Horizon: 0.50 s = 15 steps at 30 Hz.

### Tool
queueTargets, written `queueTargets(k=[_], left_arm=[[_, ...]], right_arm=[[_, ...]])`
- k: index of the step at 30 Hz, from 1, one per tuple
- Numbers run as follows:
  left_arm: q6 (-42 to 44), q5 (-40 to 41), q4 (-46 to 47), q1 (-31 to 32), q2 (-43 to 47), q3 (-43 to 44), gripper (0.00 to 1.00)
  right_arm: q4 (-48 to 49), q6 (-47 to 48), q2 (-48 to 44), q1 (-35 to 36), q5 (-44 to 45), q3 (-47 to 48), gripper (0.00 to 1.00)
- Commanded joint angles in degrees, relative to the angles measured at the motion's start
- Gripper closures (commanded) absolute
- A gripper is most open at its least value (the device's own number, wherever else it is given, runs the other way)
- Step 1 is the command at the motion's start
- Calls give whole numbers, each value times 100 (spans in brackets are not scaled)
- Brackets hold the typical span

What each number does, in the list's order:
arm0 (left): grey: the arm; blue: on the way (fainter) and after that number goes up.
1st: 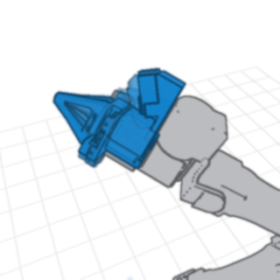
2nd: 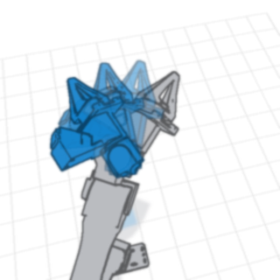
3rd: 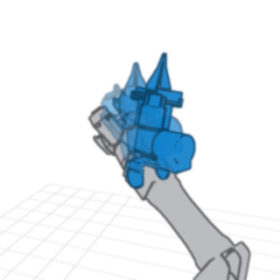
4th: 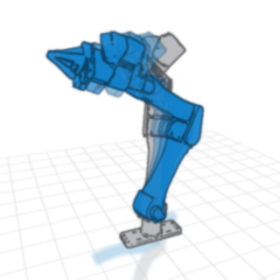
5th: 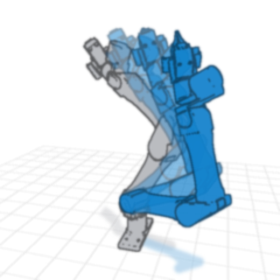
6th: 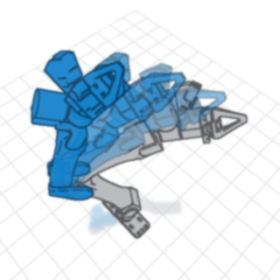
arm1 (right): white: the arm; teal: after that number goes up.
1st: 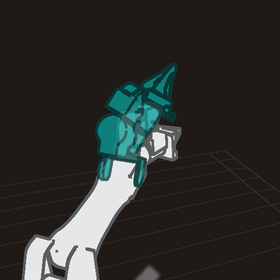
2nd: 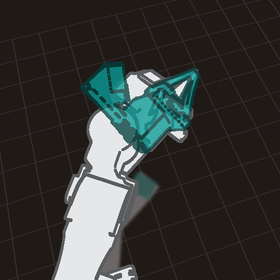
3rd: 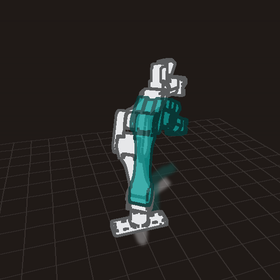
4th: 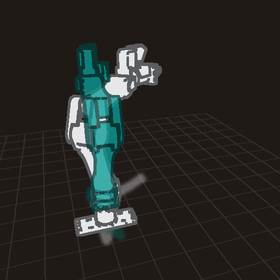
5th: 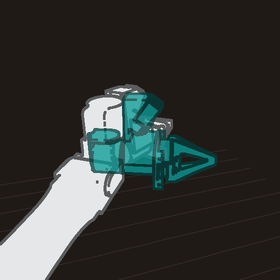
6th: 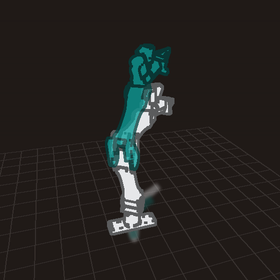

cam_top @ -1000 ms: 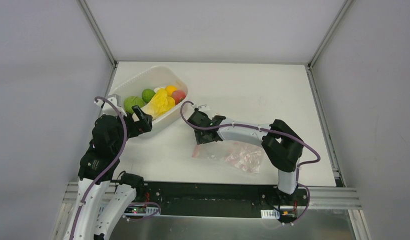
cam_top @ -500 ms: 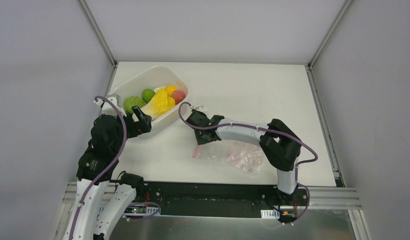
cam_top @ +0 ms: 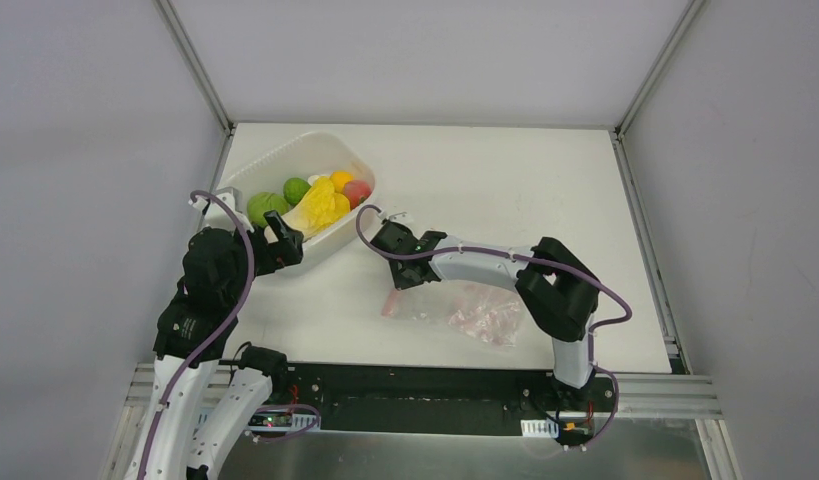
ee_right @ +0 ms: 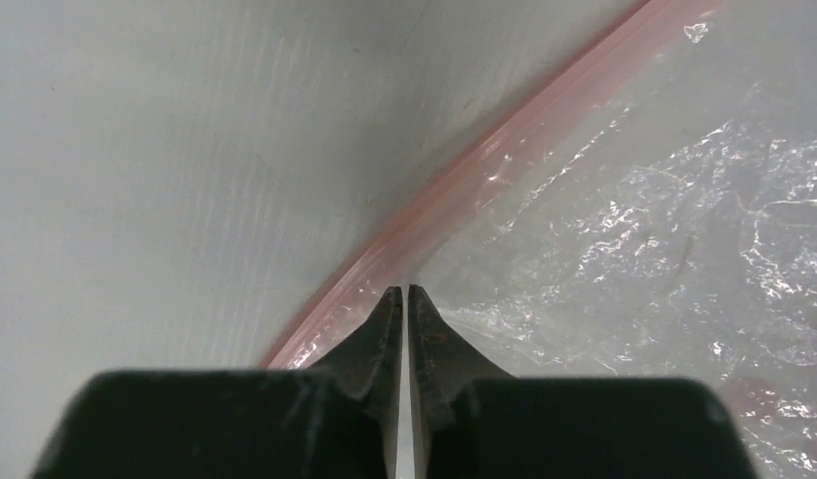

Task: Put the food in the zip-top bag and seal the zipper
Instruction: Pick up the zipper food storage bag at the center of the board.

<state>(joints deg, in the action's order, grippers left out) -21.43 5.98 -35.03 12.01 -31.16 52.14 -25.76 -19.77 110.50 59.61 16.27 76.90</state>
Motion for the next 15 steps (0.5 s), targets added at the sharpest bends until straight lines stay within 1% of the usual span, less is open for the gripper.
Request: queueTargets(k=[1,5,9,13,15], left_arm=[[156,-124,75,15,-123,118,0],[233,-291,57,20,-226,214,0],[236,-652,164,15,-265,173,0],[135,-1358,277,21,-303,63,0],[-55,-1796,517,21,-296,-135,0]], right_arm=[[152,52,-88,12,-108,78,100],[411,138,-503,13,-376,-186,100],[1124,171,-1252,11,-735,-833,100],[1892,267,-2137,-23,-1053,-1630,100],[2401,324,-2640,-63,-1290,-2125,100]])
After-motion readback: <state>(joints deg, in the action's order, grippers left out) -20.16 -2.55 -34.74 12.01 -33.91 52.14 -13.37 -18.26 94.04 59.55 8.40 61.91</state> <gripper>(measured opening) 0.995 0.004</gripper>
